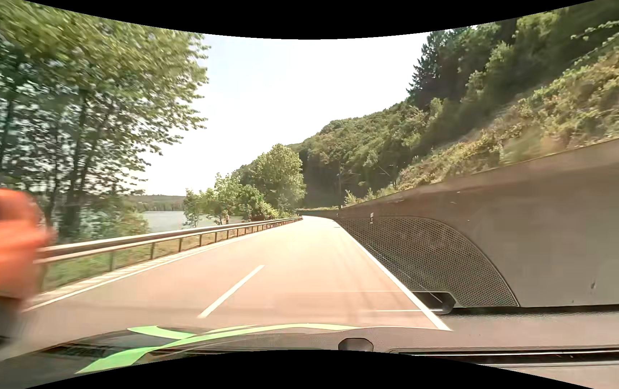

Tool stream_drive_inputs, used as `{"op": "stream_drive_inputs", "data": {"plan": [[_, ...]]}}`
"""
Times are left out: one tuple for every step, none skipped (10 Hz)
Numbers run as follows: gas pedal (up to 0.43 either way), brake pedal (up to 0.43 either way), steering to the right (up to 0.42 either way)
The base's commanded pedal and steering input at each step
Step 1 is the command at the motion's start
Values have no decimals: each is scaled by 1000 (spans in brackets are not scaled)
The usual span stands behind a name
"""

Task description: Follow the waypoints while adhering to traffic rules and regulations

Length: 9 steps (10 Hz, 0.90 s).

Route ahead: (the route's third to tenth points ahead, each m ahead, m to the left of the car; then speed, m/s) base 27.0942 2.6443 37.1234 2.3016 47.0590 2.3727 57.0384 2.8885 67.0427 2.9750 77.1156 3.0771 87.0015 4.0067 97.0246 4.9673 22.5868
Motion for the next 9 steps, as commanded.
{"op": "stream_drive_inputs", "data": {"plan": [[130,0,-1],[130,0,-1],[130,0,-1],[118,0,-1],[110,0,-1],[110,0,-2],[98,0,-2],[98,0,-2],[98,0,-2]]}}
